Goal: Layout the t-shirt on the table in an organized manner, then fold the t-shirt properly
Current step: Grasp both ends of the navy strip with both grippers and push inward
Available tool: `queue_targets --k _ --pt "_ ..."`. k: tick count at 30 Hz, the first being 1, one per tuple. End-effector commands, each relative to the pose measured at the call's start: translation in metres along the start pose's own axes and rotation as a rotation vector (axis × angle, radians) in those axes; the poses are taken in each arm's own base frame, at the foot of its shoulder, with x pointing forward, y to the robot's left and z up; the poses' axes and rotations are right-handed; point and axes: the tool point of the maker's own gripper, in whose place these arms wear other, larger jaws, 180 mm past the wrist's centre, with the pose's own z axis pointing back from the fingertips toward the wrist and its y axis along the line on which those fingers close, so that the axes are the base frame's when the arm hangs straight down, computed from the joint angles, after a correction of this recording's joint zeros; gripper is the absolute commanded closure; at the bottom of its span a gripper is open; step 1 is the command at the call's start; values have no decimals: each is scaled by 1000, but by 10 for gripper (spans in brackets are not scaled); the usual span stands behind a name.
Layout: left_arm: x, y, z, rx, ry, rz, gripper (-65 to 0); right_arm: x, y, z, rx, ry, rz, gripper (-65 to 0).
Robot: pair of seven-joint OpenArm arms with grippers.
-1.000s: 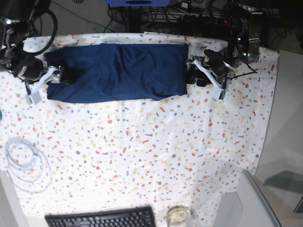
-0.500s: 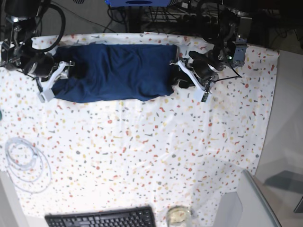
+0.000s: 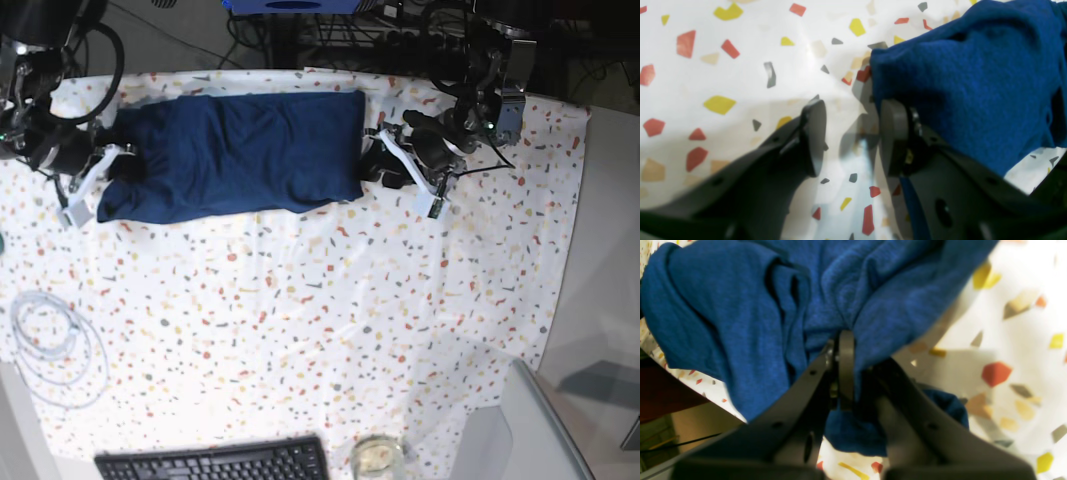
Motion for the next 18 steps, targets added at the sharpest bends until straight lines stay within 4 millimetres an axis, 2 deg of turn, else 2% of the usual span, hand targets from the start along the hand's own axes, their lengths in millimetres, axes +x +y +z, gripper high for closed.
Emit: queue_targets --k 1,7,12,13,18 --pt "12 -3 1 -12 -32 -12 -260 19 1 8 -1 -44 39 -6" --pt "13 -4 1 -14 -35 -13 -260 31 21 21 -15 -10 137 -5" --pt "14 -12 -3 -29 -44 1 -260 34 71 19 33 5 253 -5" --pt "14 -15 -5 -34 -47 6 -260 33 86 15 53 2 254 -5" --pt "15 -19 -7 -40 -52 11 -260 23 135 3 114 23 199 -5"
